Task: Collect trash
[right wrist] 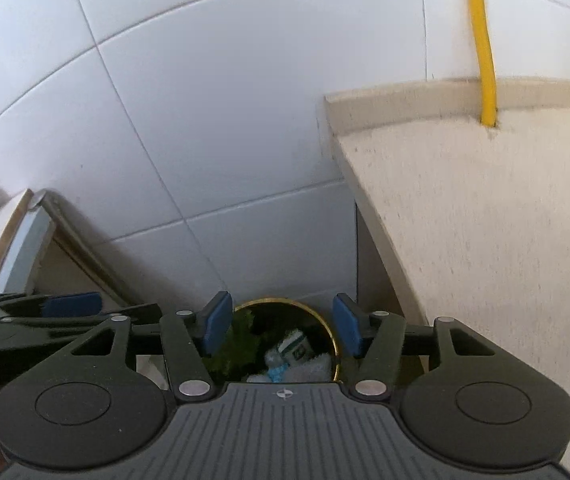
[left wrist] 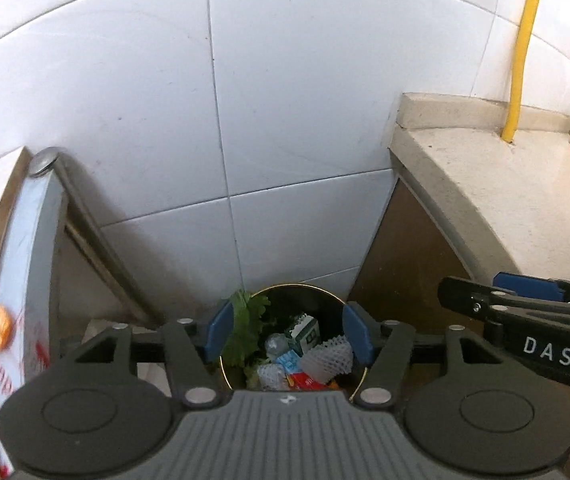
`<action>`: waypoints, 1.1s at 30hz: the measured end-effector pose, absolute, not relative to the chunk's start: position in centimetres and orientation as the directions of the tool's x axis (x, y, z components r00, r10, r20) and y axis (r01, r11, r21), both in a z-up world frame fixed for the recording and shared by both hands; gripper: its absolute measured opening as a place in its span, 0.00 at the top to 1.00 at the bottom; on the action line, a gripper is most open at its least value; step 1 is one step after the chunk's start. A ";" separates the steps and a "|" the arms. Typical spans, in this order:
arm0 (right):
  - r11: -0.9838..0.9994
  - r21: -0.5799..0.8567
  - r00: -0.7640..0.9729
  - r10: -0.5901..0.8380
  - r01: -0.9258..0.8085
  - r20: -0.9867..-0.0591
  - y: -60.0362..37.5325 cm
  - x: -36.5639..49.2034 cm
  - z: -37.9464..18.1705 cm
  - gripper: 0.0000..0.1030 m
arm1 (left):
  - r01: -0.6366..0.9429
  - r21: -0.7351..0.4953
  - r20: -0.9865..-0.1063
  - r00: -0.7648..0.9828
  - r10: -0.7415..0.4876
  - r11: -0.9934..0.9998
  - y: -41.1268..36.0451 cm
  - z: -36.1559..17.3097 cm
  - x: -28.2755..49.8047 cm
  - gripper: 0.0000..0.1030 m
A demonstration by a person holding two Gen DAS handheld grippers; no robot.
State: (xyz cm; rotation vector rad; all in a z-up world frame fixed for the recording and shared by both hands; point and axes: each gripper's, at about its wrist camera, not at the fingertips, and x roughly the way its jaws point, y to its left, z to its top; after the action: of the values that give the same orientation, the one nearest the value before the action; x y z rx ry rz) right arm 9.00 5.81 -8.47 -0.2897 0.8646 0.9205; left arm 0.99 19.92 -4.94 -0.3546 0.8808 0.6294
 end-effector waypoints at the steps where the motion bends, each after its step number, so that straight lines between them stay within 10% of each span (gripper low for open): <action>1: 0.591 0.132 0.304 0.578 -0.796 -0.757 5.6 9.0 -8.6 0.38 | -0.648 -0.032 -0.802 0.471 0.368 0.761 19.7 -4.9 0.9 0.45; 33: 0.529 0.122 0.284 0.621 -0.840 -0.731 -0.1 4.6 -5.4 0.29 | -0.695 -0.005 -0.775 0.457 0.436 0.719 14.1 -2.1 -3.4 0.43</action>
State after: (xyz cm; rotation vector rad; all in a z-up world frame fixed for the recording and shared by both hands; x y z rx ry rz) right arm 4.59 -0.11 -5.41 -0.3123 0.8152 0.9982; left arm -3.44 14.08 -2.15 -0.3445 0.8403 0.7143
